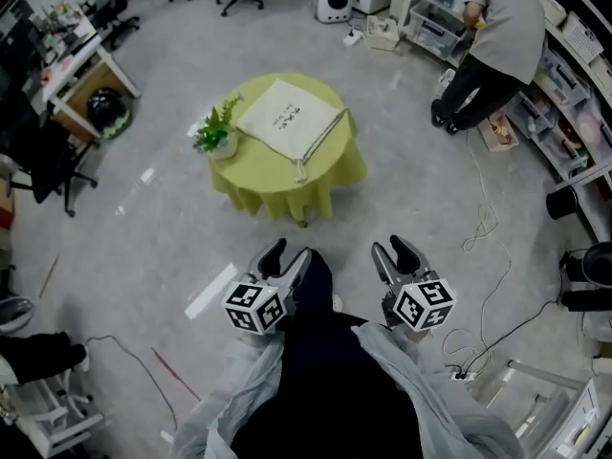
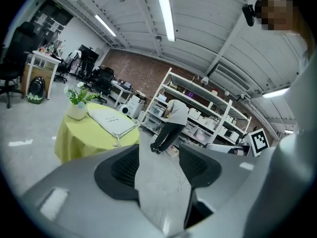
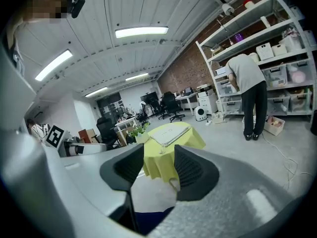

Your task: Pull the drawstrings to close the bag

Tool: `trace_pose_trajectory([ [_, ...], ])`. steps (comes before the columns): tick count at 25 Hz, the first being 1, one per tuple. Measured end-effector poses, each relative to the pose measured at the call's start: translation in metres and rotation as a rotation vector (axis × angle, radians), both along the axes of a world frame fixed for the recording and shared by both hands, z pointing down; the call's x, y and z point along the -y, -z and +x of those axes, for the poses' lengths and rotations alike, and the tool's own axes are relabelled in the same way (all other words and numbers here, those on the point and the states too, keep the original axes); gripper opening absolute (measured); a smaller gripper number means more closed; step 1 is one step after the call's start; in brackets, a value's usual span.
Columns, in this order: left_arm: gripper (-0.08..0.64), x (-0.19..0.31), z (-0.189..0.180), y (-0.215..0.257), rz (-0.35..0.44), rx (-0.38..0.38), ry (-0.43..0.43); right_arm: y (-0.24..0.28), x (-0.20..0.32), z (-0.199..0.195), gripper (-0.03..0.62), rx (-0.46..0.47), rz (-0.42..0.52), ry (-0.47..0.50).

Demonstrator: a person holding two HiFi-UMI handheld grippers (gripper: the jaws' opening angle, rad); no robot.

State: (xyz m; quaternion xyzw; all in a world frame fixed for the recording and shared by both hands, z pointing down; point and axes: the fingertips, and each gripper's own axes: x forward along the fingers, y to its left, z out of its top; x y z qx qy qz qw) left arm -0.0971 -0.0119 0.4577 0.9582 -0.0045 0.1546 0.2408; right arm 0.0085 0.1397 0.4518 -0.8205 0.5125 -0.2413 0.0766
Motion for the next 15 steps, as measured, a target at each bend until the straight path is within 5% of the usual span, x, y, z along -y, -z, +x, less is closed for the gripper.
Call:
trace_pose_trajectory([
  [8,0.255,0.022,0.048,-0.014,-0.005,0.025,-0.021,-0.013,0.03,0.038,0.189,0.024,-0.015,0.019],
  [15,0.253,0.079,0.122,-0.008,-0.033,-0.007,0.036,0.002,0.084,0.12,0.189,-0.01,-0.035,0.058],
])
